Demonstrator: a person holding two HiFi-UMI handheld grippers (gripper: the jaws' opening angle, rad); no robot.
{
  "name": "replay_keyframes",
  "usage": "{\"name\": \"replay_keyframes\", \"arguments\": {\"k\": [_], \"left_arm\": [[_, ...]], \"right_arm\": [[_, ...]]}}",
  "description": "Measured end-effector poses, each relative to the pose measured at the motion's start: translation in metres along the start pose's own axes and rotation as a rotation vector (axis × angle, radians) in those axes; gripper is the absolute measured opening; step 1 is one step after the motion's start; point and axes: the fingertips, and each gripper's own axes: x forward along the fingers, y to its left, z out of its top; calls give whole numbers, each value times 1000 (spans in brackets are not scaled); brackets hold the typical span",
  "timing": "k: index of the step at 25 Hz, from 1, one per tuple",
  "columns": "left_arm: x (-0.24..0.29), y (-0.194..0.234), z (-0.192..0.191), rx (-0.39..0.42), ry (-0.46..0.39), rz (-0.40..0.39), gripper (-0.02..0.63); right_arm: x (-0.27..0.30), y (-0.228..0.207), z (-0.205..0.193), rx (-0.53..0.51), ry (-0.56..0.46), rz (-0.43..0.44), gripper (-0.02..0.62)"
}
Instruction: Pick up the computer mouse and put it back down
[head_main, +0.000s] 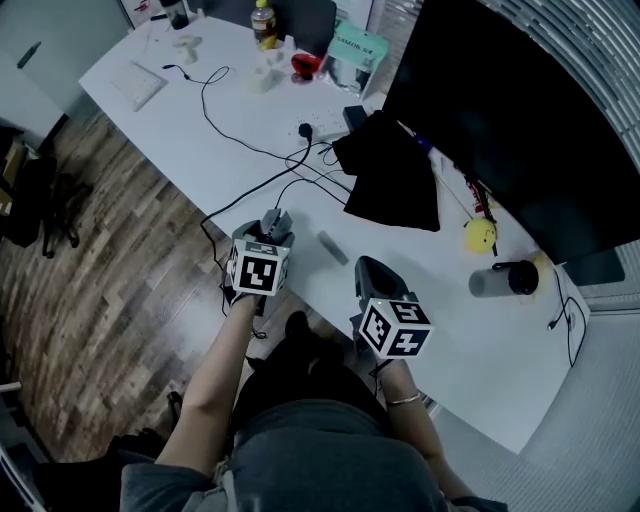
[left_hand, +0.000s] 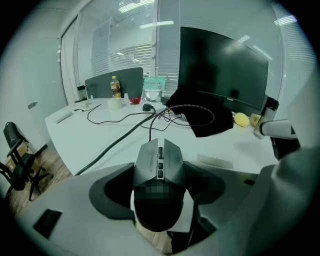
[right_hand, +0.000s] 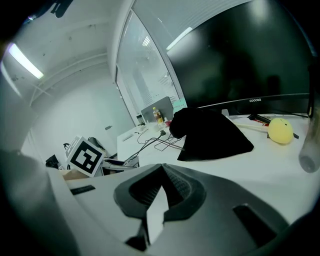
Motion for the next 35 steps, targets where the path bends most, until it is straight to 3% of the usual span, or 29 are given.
{"name": "replay_keyframes", "arguments": {"k": [35], "left_arm": [[40,9,2,107,92,-59,299]], "right_arm": [[20,-3,4,33,5,-71,6]]}}
